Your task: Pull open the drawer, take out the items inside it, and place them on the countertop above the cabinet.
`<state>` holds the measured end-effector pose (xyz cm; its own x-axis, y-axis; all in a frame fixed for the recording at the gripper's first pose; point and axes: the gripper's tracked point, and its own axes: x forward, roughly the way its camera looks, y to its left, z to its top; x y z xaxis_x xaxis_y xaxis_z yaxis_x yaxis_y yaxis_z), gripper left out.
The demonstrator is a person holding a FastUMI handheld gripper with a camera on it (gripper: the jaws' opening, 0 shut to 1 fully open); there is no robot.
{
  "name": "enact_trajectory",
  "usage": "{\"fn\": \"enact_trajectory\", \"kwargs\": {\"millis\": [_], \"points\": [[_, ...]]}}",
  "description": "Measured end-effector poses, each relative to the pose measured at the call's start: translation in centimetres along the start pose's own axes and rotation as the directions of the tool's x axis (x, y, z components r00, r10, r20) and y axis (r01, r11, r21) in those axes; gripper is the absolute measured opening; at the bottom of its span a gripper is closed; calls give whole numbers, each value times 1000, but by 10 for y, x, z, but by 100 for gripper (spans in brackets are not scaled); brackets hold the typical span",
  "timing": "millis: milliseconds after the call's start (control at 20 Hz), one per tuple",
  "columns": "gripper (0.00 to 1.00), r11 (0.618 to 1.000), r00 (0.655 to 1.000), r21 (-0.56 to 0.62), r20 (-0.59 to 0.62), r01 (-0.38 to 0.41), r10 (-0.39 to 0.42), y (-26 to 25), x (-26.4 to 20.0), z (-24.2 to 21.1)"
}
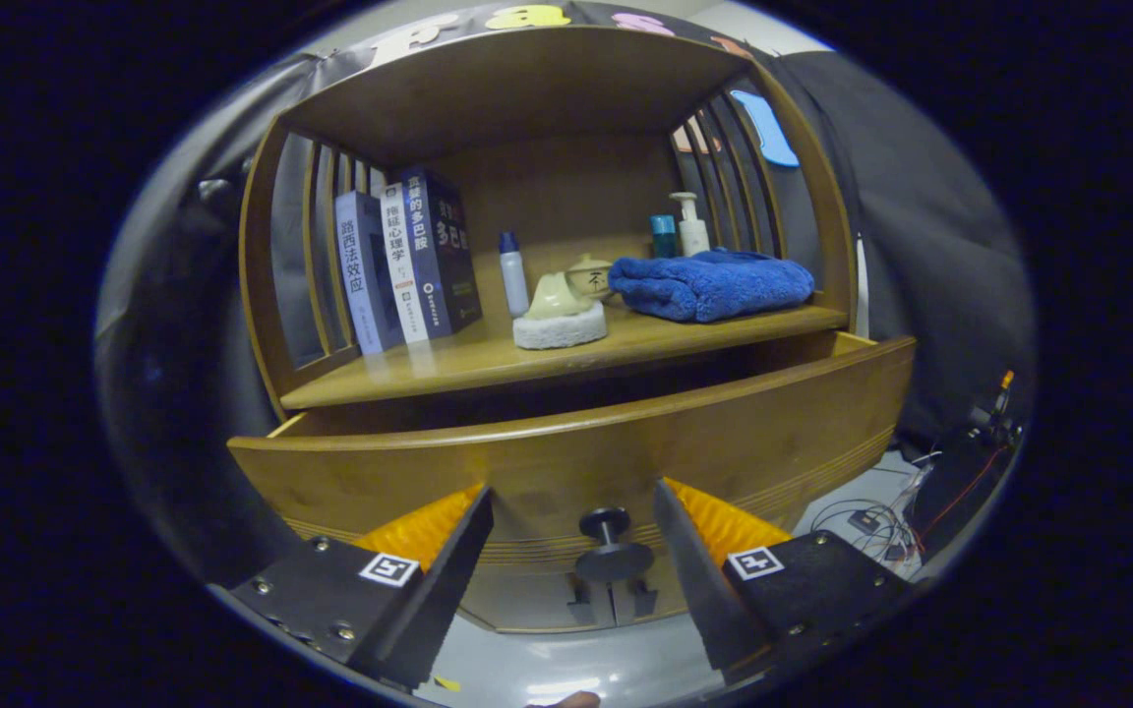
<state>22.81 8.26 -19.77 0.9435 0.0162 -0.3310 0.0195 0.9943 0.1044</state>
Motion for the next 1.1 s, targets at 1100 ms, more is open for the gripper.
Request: {"fn": "enact_trajectory", "kwargs": {"millis": [1100], "points": [[98, 999, 1000, 24, 2, 24, -24, 4, 36, 8]]}}
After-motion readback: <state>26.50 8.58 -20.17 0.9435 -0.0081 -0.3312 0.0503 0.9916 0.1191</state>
